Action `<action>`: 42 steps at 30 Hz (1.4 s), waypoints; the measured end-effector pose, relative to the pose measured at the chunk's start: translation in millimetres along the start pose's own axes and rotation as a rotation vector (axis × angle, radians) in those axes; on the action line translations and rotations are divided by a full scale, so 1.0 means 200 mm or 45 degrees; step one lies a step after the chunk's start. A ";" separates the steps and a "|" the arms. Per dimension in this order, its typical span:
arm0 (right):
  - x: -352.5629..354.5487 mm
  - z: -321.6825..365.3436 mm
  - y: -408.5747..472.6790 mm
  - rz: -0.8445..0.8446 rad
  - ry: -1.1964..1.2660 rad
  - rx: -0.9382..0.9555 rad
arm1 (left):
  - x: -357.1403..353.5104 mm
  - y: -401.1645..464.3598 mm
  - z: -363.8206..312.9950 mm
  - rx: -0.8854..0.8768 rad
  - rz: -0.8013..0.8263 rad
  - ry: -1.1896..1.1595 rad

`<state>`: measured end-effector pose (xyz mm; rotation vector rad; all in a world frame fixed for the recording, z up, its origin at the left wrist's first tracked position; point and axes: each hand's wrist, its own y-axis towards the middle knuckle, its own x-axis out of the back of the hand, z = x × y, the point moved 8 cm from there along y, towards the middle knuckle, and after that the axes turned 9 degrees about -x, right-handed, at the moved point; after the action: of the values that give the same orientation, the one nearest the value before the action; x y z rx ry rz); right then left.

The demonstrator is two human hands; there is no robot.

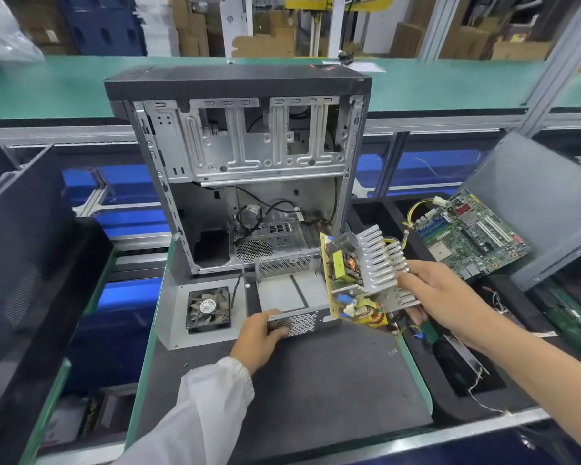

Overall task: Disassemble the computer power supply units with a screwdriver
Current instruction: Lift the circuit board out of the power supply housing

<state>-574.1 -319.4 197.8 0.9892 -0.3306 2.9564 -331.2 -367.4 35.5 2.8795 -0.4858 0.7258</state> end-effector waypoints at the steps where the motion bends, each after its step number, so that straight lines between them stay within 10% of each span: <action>1: 0.01 0.01 -0.01 0.006 -0.016 0.017 | 0.01 0.00 0.00 0.005 -0.047 0.037; 18: -0.15 -0.11 -0.19 -0.041 -0.687 0.045 | 0.10 0.04 -0.42 -0.502 -0.332 0.763; 24: -0.27 -0.17 -0.23 -0.008 -0.916 0.082 | -0.20 0.28 -0.45 0.496 0.317 -0.704; 28: -0.30 -0.20 -0.23 0.010 -1.007 0.096 | -0.37 0.38 -0.52 0.782 0.275 -1.252; 42: -0.54 -0.55 -0.20 0.136 -1.066 0.022 | -0.40 0.42 -0.56 0.172 0.239 -0.514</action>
<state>-549.9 -252.5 56.6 2.2217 -0.3544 2.4479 -475.3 -402.3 98.9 3.1464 -0.7900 0.1963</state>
